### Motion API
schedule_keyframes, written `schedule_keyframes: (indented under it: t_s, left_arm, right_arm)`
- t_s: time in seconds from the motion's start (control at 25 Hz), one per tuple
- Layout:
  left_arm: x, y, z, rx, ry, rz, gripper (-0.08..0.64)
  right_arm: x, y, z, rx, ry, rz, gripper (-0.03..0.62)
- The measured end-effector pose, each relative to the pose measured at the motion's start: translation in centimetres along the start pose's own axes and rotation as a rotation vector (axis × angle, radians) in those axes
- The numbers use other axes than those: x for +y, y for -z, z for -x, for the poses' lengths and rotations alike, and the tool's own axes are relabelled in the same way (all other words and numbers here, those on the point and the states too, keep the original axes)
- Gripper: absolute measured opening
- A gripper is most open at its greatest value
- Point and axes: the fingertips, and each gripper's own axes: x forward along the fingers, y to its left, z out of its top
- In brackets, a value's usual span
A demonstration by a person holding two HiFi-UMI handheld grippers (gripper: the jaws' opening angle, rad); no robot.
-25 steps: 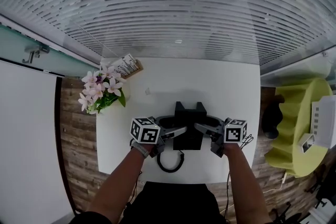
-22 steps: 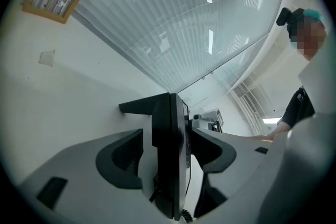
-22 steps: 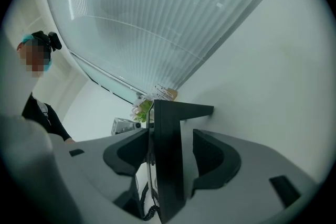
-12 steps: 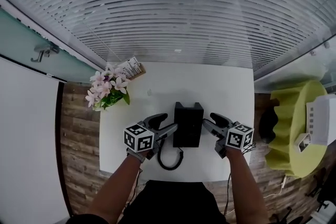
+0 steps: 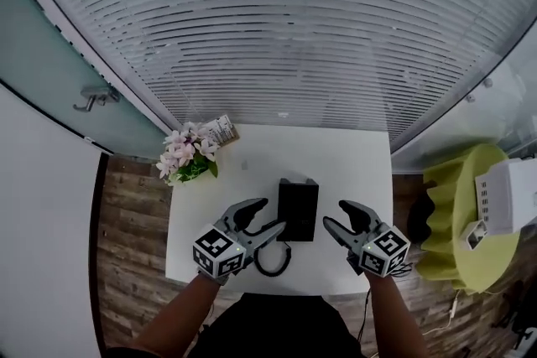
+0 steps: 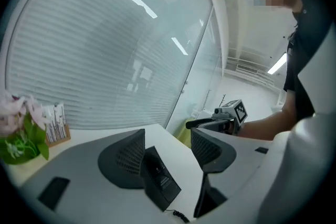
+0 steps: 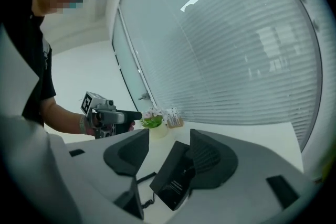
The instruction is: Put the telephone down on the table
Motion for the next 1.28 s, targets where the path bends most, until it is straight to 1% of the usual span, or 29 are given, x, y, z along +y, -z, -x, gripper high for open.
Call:
schedule_keyframes:
  t_s: [0.2, 0.24, 0.36, 0.44, 0.52, 0.6, 0.68, 0.76, 1.0, 1.28]
  left_arm:
    - [-4.0, -5.3, 2.4, -0.088, 0.006, -0.130, 0.278]
    - [-4.9, -6.1, 2.9, -0.102, 0.011, -0.152, 0.276]
    - [-7.7, -8.5, 3.9, -0.151, 0.018, -0.214, 0.251]
    - [-9.2, -9.9, 4.3, -0.191, 0.017, -0.244, 0.228]
    - [-10.4, -10.9, 4.6, -0.230, 0.013, -0.256, 0.184]
    - [-11.1, -11.7, 5.0, -0.263, 0.002, -0.264, 0.110]
    - [-11.6, -12.2, 5.2, -0.286, -0.012, -0.272, 0.052]
    - [-11.9, -12.5, 5.3, -0.293, -0.024, -0.286, 0.019]
    - [-12.6, -12.5, 5.1, -0.298, -0.020, -0.282, 0.009]
    - [-12.5, -12.3, 4.9, -0.288, -0.017, -0.284, 0.009]
  right_arm:
    - [5.3, -5.5, 1.9, -0.112, -0.030, 0.143, 0.250]
    - [6.4, -6.6, 2.4, -0.138, -0.036, 0.168, 0.233]
    - [9.3, -9.4, 4.0, -0.209, -0.051, 0.216, 0.136]
    - [11.0, -10.8, 4.8, -0.243, -0.062, 0.250, 0.097]
    - [12.3, -11.8, 5.5, -0.265, -0.069, 0.280, 0.076]
    - [13.2, -12.5, 6.0, -0.286, -0.073, 0.293, 0.060]
    - [13.8, -13.1, 6.4, -0.308, -0.074, 0.298, 0.051]
    - [14.3, -13.5, 6.6, -0.320, -0.071, 0.310, 0.043]
    - [14.9, -13.5, 6.7, -0.322, -0.057, 0.332, 0.031]
    - [14.8, -13.1, 6.4, -0.298, -0.047, 0.337, 0.023]
